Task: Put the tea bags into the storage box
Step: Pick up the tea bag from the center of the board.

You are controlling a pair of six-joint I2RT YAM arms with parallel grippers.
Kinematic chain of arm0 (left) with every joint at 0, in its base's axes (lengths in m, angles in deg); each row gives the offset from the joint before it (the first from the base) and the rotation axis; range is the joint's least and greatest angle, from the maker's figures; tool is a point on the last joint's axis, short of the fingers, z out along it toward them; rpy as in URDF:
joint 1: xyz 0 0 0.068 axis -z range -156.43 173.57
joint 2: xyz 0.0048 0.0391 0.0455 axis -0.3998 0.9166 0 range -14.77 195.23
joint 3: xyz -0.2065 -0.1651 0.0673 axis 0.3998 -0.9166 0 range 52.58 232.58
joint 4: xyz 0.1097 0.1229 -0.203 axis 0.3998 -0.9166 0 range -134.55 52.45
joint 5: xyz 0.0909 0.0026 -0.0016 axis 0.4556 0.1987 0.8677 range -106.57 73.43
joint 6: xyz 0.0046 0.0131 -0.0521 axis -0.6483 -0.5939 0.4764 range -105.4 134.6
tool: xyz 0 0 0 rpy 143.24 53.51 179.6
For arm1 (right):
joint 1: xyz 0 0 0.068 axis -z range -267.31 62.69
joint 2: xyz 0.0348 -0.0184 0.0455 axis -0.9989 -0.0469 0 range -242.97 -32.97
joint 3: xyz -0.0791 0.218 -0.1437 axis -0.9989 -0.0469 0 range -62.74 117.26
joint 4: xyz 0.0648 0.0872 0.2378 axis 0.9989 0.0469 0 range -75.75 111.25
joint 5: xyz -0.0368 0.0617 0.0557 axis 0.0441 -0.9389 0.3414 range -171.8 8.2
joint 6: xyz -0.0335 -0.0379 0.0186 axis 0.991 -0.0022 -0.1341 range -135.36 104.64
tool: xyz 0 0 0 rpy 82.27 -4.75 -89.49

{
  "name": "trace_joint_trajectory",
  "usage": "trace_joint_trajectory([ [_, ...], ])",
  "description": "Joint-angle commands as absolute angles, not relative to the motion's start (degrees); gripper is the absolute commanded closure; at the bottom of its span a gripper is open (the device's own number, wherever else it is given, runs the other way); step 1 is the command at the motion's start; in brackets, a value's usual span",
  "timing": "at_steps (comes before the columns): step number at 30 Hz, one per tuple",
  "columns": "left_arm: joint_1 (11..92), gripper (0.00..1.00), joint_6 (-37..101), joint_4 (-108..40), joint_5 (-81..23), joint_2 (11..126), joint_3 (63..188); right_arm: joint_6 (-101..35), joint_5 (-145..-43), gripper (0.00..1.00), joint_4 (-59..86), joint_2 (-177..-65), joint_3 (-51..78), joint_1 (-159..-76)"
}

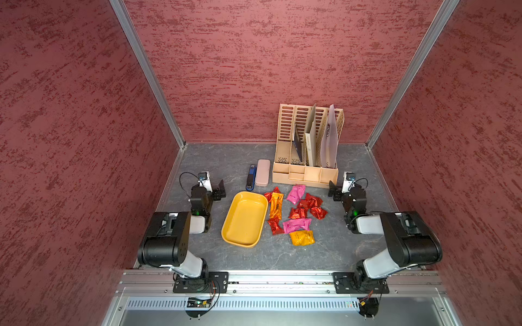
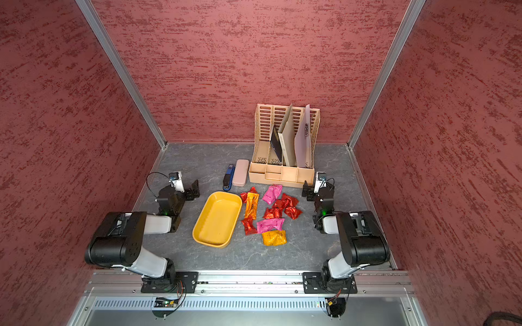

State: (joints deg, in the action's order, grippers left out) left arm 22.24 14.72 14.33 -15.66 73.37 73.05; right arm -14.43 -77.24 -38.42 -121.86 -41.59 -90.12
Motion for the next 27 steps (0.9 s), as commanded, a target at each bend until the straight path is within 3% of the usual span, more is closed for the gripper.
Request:
trace_joint_trajectory([
  [1, 22.34, 0.00, 13.91, 14.84, -16.43, 73.22, 73.85, -14.05, -78.78, 0.01, -38.88, -121.69, -40.92, -89.41],
  [27, 21.72, 0.00, 14.21, 14.63, -17.62, 73.17, 73.97, -14.37, -78.86, 0.02, -38.83, -121.49, -40.96, -89.11],
])
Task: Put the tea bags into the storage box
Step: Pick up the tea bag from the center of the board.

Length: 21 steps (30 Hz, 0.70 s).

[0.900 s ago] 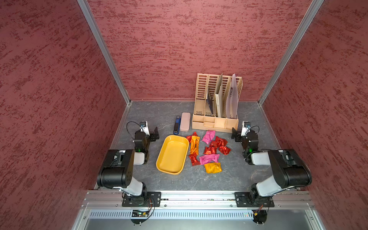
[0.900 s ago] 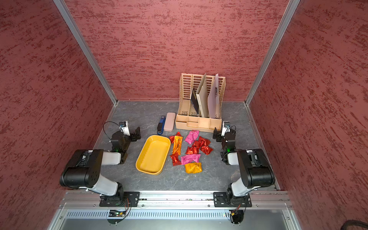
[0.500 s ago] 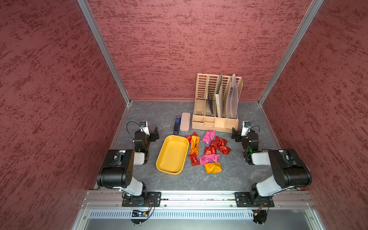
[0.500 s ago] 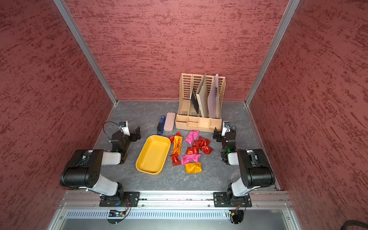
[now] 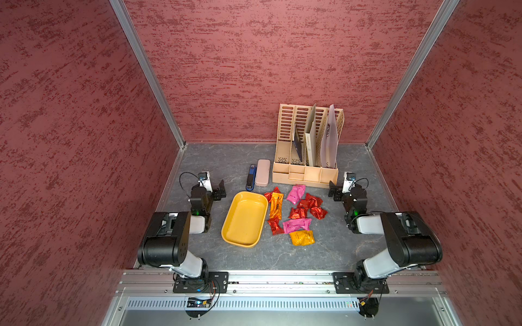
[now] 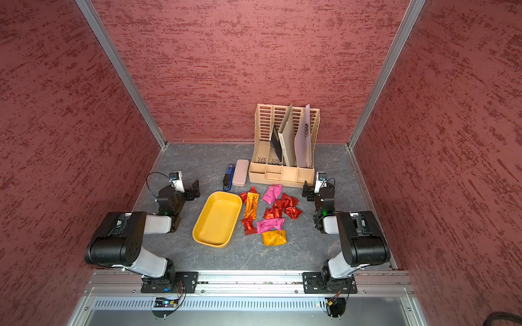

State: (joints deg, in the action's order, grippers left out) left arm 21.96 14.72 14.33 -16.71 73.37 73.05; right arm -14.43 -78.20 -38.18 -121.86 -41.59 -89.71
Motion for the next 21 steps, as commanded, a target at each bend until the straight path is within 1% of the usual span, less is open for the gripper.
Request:
trace_joint_trajectory([
  [1, 21.85, 0.00, 14.12, 14.77, -17.20, 72.95, 73.90, -14.40, -78.24, 0.02, -38.57, -120.91, -40.98, -89.08],
  [4, 23.32, 0.00, 13.96, 4.87, -13.02, 68.38, 77.43, -15.38, -75.33, 0.02, -31.72, -114.70, -39.91, -89.15],
  [6, 25.08, 0.00, 13.80, -6.21, -8.87, 63.93, 81.35, -16.77, -72.50, 0.01, -22.83, -109.47, -37.52, -89.13],
  [8, 26.19, 0.00, 18.35, -18.18, -6.47, 59.65, 85.42, -23.13, -68.98, 0.02, -9.39, -105.42, -32.90, -89.15],
  [9, 26.68, 0.00, 21.52, -24.17, -6.12, 57.59, 87.40, -28.63, -67.27, 0.02, 0.62, -103.37, -29.19, -89.14],
  [10, 27.17, 0.00, 24.68, -28.94, -5.41, 56.03, 88.97, -31.36, -67.53, 0.02, 8.83, -102.26, -25.74, -89.12],
  [12, 28.45, 0.00, 32.35, -39.27, -4.64, 53.33, 91.93, -30.35, -76.04, 0.02, 24.62, -101.23, -17.61, -89.16],
  [13, 29.37, 0.00, 35.40, -43.43, -4.01, 52.34, 93.07, -32.11, -78.78, 0.03, 30.25, -101.41, -14.86, -89.15],
  [14, 30.76, 0.00, 38.80, -48.53, -3.24, 51.58, 94.21, -36.04, -81.13, 0.05, 35.85, -101.66, -12.46, -89.15],
  [15, 32.89, 0.00, 41.43, -53.33, -2.30, 51.12, 95.40, -38.62, -85.07, 0.11, 39.38, -101.91, -11.12, -89.14],
  [16, 34.81, 0.00, 44.00, -57.32, -0.91, 51.05, 96.56, -39.92, -88.83, 0.16, 42.26, -101.97, -10.59, -89.37],
  [17, 37.19, 0.00, 46.86, -62.52, 0.44, 51.10, 97.95, -42.01, -91.47, 0.18, 45.62, -101.76, -10.44, -89.94],
  [19, 41.96, 0.00, 52.71, -70.46, 2.69, 51.39, 100.07, -45.03, -94.59, 0.22, 49.52, -100.04, -12.38, -91.70],
  [21, 46.34, 0.00, 57.57, -76.72, 4.16, 51.54, 101.56, -46.92, -95.60, 0.24, 52.74, -96.23, -15.67, -94.04],
])
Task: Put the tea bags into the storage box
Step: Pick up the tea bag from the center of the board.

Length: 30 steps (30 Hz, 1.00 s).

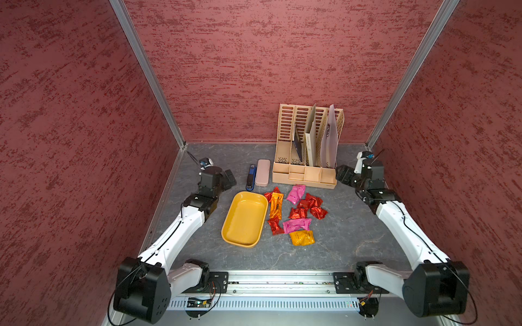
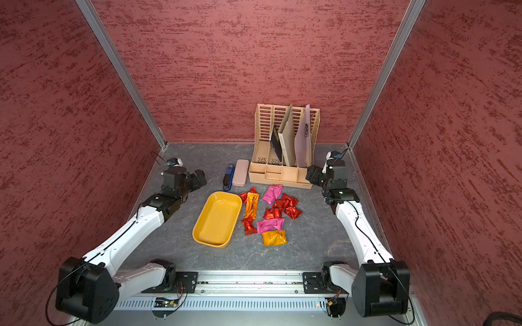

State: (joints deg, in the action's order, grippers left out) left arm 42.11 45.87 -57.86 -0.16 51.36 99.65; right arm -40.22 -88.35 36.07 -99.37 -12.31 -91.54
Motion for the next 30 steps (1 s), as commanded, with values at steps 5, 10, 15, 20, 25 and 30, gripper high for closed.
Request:
trace_joint_trajectory([
  [5, 49.82, 0.00, 63.23, -83.65, -2.45, 51.42, 102.26, -50.10, -95.29, 0.26, 60.20, -83.43, -23.80, -97.40],
  [10, 52.79, 0.00, 66.35, -86.05, -6.90, 48.72, 102.46, -56.18, -98.48, 0.29, 61.21, -75.27, -29.81, -97.57],
  [15, 55.41, 0.00, 68.54, -87.85, -8.00, 44.07, 101.62, -68.01, -104.37, 0.26, 43.90, -76.49, -37.33, -97.55],
  [20, 55.46, 0.00, 67.67, -87.04, -8.22, 40.54, 97.84, -71.97, -101.87, 0.24, 32.57, -86.39, -37.87, -97.60],
  [25, 55.22, 0.00, 67.07, -80.20, -9.07, 40.38, 95.31, -72.70, -101.02, 0.28, 26.24, -94.76, -36.96, -97.60],
  [30, 53.88, 0.00, 66.65, -76.11, -9.00, 42.08, 94.73, -72.36, -98.79, 0.33, 24.35, -99.24, -36.59, -97.65],
])
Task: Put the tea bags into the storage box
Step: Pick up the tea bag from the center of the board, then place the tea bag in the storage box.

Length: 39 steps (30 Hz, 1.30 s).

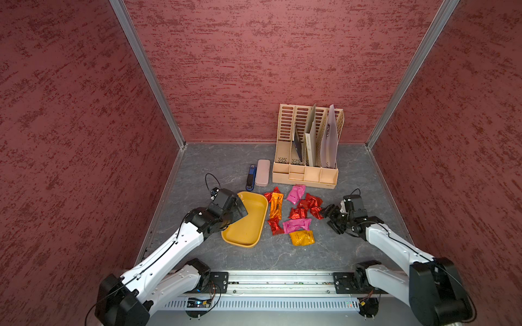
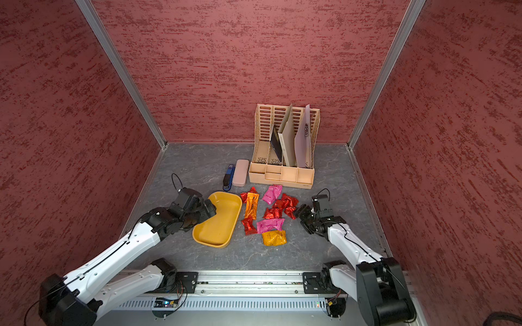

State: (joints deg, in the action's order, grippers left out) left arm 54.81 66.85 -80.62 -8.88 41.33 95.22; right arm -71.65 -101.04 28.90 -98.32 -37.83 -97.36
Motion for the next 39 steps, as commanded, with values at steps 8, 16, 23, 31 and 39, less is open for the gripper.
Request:
trace_joint_trajectory([
  [8, 48.42, 0.00, 66.44, -71.82, -12.68, 43.54, 92.93, -71.97, -99.96, 0.65, 19.18, -107.08, -34.25, -97.60],
  [16, 44.72, 0.00, 65.08, -69.79, -14.90, 45.46, 93.98, -66.50, -100.49, 1.00, 28.90, -102.89, -32.12, -97.58],
  [23, 43.96, 0.00, 67.49, -65.85, -18.76, 51.32, 96.22, -56.59, -100.75, 1.00, 49.28, -87.40, -29.36, -97.60],
  [31, 42.78, 0.00, 68.74, -69.01, -19.07, 50.41, 96.33, -58.74, -107.08, 1.00, 48.76, -84.03, -22.84, -104.18],
  [39, 39.38, 0.00, 70.85, -75.33, -18.86, 42.12, 90.94, -61.45, -101.92, 1.00, 36.62, -99.98, -11.88, -121.66],
])
